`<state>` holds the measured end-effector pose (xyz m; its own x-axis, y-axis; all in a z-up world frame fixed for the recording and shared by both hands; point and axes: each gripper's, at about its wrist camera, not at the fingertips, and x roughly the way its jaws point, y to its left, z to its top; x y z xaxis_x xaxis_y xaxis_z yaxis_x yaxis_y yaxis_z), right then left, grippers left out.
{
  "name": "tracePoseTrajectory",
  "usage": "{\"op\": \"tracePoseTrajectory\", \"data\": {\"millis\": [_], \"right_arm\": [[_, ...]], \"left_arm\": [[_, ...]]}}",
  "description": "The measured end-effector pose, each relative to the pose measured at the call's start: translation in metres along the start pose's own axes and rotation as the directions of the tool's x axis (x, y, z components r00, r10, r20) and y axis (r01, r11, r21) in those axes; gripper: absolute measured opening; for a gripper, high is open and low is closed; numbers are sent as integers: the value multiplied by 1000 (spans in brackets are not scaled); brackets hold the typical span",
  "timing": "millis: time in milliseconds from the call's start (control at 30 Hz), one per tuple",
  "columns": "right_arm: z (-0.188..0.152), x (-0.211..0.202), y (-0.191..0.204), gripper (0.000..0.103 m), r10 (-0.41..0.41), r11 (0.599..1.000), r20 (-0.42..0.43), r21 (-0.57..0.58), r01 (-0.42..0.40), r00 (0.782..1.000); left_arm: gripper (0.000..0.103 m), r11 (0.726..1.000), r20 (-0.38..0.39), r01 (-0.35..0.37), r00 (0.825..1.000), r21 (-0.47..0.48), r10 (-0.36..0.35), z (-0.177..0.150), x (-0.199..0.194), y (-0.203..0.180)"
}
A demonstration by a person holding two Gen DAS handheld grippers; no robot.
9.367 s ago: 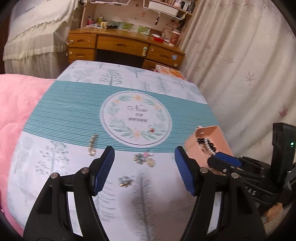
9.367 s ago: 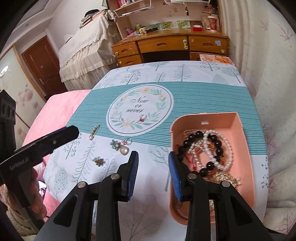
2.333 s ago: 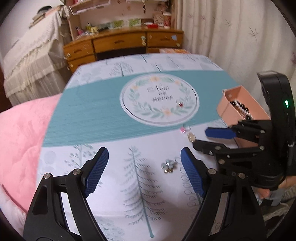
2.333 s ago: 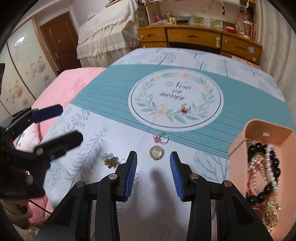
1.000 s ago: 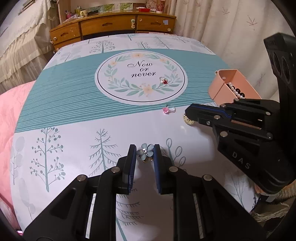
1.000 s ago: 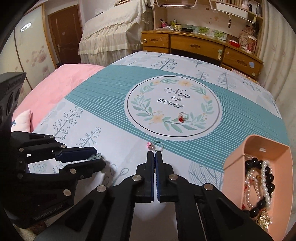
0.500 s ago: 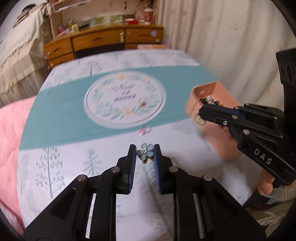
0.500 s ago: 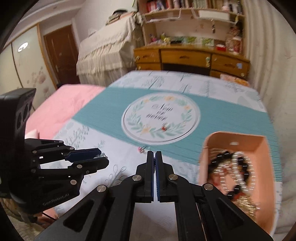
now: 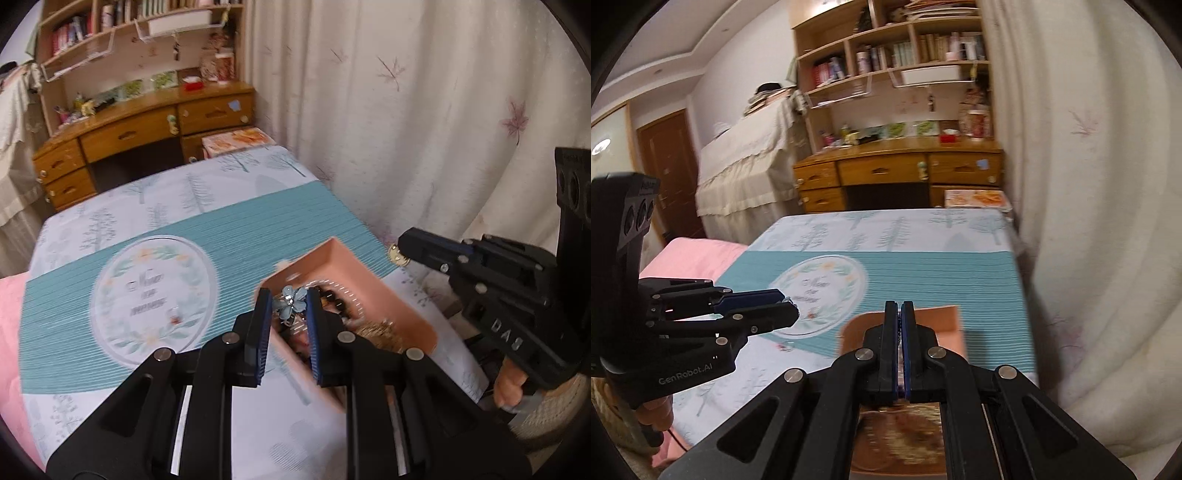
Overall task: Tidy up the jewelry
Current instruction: 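Release the flower charm and pink ring into the pink box with both tools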
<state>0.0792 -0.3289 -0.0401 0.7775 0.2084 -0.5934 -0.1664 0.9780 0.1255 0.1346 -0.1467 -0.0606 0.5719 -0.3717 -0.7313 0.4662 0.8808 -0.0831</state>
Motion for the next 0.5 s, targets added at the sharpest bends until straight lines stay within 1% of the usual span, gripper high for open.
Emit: {"op": "tracePoseTrajectory", "data": {"millis": [167, 267, 400, 467, 500], "right_arm": [[-13, 10, -31, 2, -15, 1000, -47, 20, 16, 999], [-27, 22, -39, 2, 2, 1000, -91, 23, 0, 996], [-45, 37, -42, 2, 21, 1000, -153, 26, -17, 988], [-51, 47, -39, 3, 36, 998, -179, 48, -28, 983], [-55, 48, -42, 3, 42, 998, -187, 59, -31, 982]], "left_arm": [[16, 1000, -65, 2, 998, -18, -3, 6, 39, -17], [16, 1000, -100, 5, 995, -27, -8, -1, 53, -21], [17, 999, -141, -8, 990, -32, 3, -13, 66, -22], [18, 999, -164, 3, 986, -49, -11, -19, 71, -20], [24, 998, -176, 6, 984, -59, -16, -22, 73, -19]]}}
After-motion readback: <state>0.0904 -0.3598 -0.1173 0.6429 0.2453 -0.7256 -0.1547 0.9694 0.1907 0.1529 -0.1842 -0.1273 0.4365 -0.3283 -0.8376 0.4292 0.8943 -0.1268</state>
